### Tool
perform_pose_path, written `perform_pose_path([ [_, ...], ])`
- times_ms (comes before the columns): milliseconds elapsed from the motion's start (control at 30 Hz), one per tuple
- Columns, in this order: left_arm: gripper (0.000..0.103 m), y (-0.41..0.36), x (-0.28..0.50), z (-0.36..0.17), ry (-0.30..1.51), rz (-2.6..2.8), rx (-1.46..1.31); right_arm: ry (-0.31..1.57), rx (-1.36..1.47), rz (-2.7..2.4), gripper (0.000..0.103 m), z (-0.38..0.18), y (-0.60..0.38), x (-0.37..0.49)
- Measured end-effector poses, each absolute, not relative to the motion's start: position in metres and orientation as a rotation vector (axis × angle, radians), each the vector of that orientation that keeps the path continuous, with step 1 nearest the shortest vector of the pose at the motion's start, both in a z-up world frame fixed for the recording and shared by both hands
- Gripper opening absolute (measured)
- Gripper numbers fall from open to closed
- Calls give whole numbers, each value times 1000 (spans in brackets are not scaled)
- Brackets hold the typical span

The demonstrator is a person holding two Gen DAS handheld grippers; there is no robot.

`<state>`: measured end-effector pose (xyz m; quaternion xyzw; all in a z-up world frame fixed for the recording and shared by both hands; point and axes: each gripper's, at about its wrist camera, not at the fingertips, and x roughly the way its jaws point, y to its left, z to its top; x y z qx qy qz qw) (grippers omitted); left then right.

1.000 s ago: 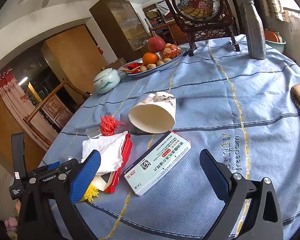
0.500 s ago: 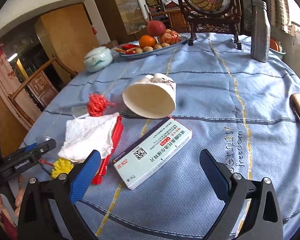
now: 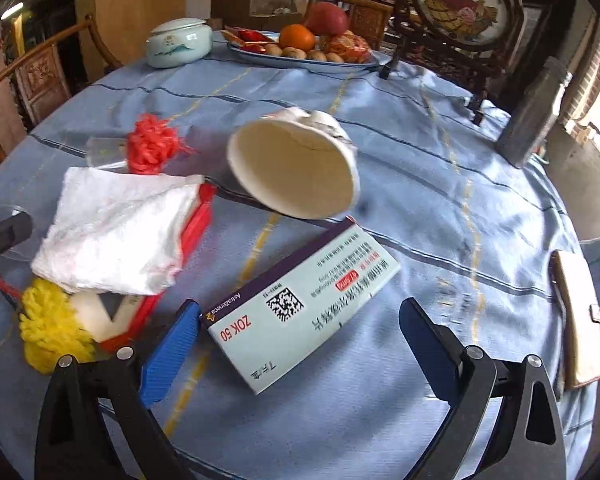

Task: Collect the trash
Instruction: 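Grasp the clear plastic tub with the left tool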

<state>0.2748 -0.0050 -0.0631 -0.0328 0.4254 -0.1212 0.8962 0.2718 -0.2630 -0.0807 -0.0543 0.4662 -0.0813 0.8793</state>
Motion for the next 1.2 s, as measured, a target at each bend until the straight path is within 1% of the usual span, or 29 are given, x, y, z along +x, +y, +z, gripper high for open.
perform_pose_path([
  [133, 59, -4, 275, -63, 882, -266, -80, 944, 18, -259, 97, -74, -320, 248],
  [233, 59, -7, 276, -62, 882, -272, -70, 898, 142, -190, 98, -65, -333, 237],
  [367, 59, -9, 277, -65, 895, -263, -58, 876, 66, -157, 97, -63, -307, 252],
  [567, 59, -10, 279, -68, 921, -246, -50, 925, 50, -149, 96, -77, -301, 275],
  [633, 59, -11, 281, -69, 927, -241, -43, 954, 94, -119, 86, -83, -307, 278],
  [700, 59, -13, 282, -70, 935, -240, -34, 980, 129, -104, 57, -88, -311, 281],
  [733, 59, -14, 283, -71, 942, -239, -29, 964, 131, -109, 53, -86, -313, 280],
  [767, 59, -15, 284, -72, 947, -236, -24, 955, 141, -99, 46, -85, -314, 279],
  [867, 59, -17, 284, -72, 947, -250, -14, 892, 209, -52, 45, -77, -320, 271],
  [1067, 58, -15, 270, -59, 844, -267, -14, 846, 182, -36, 45, -69, -316, 267],
  [1200, 58, -11, 270, -56, 833, -270, -39, 821, 175, -31, 45, -65, -314, 263],
])
